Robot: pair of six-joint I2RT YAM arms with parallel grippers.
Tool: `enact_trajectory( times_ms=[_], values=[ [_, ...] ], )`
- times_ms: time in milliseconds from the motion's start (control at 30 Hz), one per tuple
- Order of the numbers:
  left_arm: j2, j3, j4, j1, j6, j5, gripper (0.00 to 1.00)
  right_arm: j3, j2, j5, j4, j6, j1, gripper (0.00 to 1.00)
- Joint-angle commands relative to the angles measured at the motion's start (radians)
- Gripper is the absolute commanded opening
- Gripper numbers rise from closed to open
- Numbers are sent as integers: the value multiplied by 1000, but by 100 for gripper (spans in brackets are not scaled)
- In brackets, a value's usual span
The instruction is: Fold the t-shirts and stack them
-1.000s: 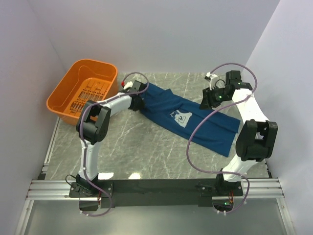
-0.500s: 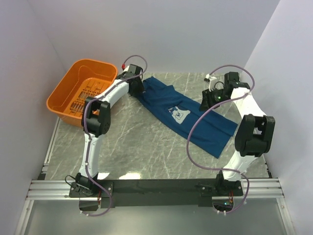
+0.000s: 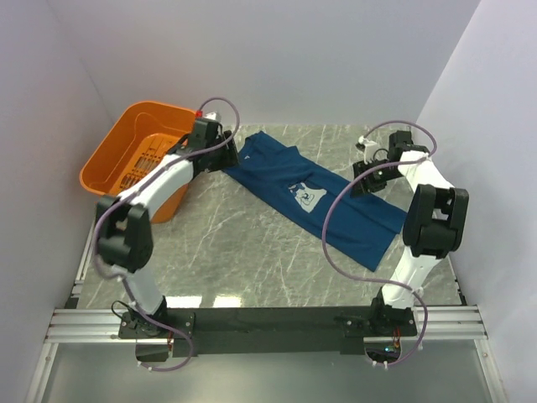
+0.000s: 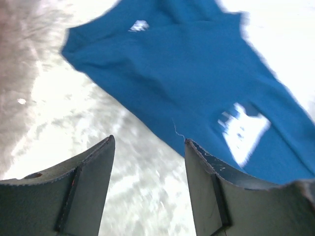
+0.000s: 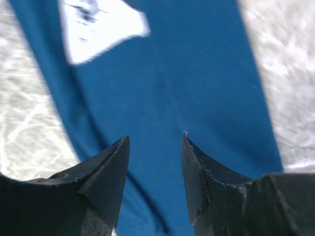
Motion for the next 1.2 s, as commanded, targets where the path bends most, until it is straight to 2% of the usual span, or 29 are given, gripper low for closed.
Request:
enact_trajectory(
  times_ms=[0, 133, 267, 333, 533, 667, 800, 1033, 1133, 1167],
  values=[
    [-167, -102, 114, -10, 56, 127, 64, 51, 50, 61, 2, -18, -44, 54],
    [-421, -259, 159, -10, 78, 171, 66, 85, 91, 112, -19, -44, -69, 55],
    [-627, -424, 176, -7, 72, 174, 77, 105, 125, 175, -15, -68, -83, 55],
    [-729, -519, 183, -7, 55, 200, 78, 122, 149, 215, -11, -74, -86, 56],
    [-909, -742, 248, -4, -51, 269, 78, 180, 200, 268, -19, -105, -112, 56],
    [-931, -806, 272, -4, -94, 309, 78, 226, 248, 259, -65, -123, -121, 54],
    [-922, -839, 299, -6, -122, 375, 77, 235, 275, 221, -117, -145, -121, 49],
    [-916, -906, 368, -10, -180, 430, 77, 205, 291, 232, -140, -177, -126, 43],
    [-908, -929, 405, -25, -204, 437, 77, 203, 294, 250, -125, -160, -138, 29],
    [-906, -938, 411, -33, -211, 434, 78, 205, 295, 249, -125, -157, -147, 18]
  ],
)
